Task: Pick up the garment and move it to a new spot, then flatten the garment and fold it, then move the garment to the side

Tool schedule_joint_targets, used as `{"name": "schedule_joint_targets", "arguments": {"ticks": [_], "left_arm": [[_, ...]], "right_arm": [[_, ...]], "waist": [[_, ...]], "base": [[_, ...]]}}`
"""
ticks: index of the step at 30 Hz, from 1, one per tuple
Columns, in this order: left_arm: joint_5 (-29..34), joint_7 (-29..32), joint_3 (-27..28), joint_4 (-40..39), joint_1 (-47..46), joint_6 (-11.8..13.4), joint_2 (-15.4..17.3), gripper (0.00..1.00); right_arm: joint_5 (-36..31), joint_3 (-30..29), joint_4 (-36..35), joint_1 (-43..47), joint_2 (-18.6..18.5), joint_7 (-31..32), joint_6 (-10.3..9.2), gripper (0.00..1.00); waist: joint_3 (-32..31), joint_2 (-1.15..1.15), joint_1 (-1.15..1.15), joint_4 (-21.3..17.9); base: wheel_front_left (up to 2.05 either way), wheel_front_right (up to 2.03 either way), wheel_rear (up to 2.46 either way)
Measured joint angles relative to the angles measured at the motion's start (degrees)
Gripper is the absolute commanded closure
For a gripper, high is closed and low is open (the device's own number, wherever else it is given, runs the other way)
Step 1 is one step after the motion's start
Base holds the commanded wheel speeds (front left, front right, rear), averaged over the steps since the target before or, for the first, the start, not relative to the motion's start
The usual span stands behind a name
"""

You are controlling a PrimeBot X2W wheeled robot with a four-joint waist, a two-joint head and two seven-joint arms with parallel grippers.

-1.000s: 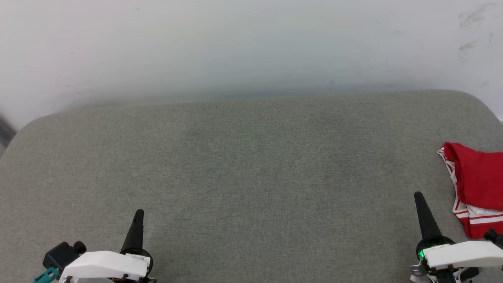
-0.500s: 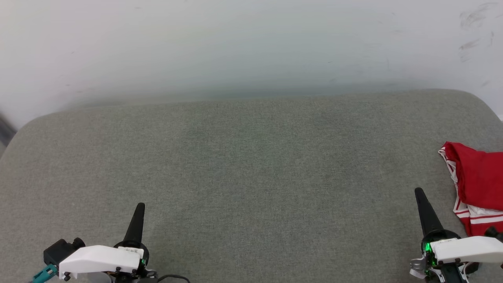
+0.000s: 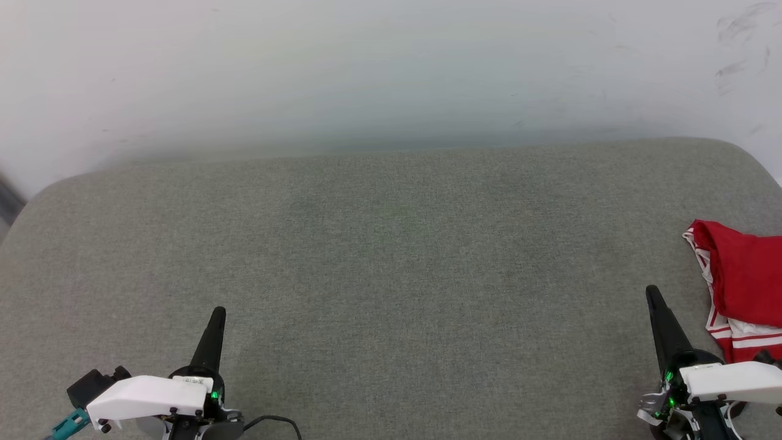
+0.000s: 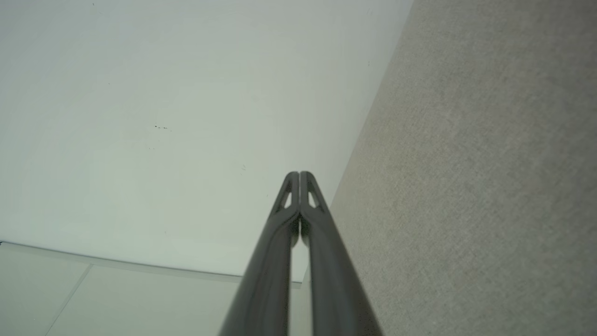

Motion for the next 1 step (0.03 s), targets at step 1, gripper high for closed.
{"name": "schedule_joint_targets", "arguments": {"ticks": [1], "left_arm": [[-0.45,0.11,0.04,0.07,-0.08,-0.07,-0.03,1.00]], "right_arm": [[0.42,-0.04,0.07,-0.05,0.00,0.05,0.00,1.00]], "waist": [[0.01,0.00,0.00,0.01]], "base": [[0.00,0.00,0.00]]}}
